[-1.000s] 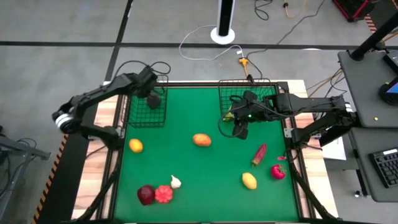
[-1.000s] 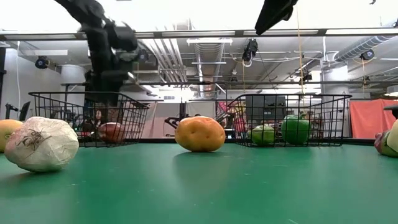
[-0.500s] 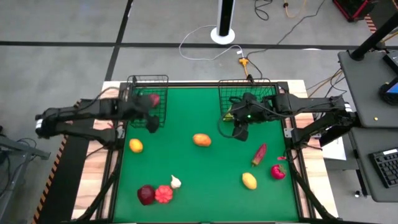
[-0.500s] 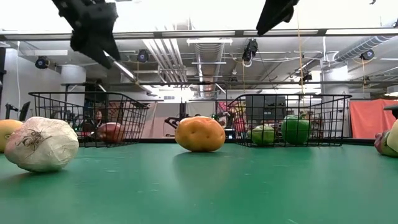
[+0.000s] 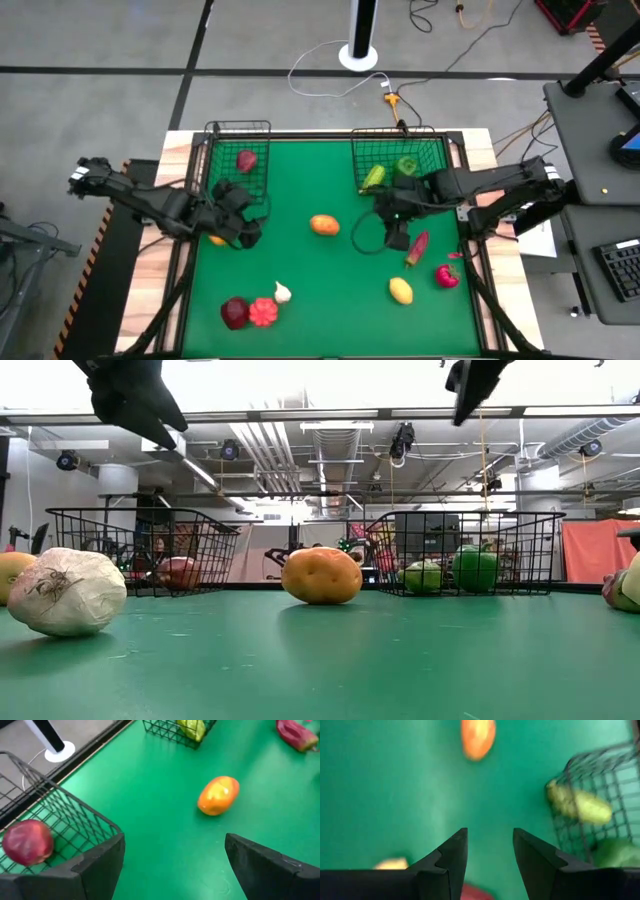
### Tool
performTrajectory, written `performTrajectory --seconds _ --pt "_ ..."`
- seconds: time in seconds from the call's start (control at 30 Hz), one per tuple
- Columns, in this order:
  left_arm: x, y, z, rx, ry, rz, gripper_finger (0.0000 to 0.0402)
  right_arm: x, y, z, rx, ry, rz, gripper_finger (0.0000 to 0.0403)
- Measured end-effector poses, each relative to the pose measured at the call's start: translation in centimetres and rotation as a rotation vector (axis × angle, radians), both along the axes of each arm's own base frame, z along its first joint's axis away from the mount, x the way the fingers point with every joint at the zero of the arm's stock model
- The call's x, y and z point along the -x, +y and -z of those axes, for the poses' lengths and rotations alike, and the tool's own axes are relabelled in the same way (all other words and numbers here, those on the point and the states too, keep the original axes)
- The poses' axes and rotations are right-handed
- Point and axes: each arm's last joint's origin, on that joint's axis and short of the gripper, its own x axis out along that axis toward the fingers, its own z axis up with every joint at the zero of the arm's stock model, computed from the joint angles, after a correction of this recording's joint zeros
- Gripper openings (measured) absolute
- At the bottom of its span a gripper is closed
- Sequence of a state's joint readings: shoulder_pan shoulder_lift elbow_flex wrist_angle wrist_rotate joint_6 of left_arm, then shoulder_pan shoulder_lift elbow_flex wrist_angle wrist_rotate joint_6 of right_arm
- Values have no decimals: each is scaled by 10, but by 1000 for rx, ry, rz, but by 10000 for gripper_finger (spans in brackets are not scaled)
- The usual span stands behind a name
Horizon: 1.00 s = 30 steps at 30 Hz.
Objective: Sort produce into baskets
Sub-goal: Put the red chili pepper into the right wire basket
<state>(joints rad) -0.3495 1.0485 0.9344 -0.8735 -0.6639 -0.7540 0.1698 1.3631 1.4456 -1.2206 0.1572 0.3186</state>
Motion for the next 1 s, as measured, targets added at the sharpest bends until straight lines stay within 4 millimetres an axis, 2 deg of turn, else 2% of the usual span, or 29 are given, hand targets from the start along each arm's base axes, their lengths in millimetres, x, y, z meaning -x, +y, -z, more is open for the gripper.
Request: performTrajectory --seconds 0.27,0.47,0.77,1.0 --pt "-16 -9 10 -12 13 24 322 16 27 3 36 113 -160 151" --pt "-24 -12 12 -29 7 50 322 23 44 13 54 153 -248 151" --pt "-26 -13 12 -34 1 58 322 39 62 52 1 296 -255 151" --pt "-29 -14 15 -43 11 58 322 50 64 80 1 390 -219 151"
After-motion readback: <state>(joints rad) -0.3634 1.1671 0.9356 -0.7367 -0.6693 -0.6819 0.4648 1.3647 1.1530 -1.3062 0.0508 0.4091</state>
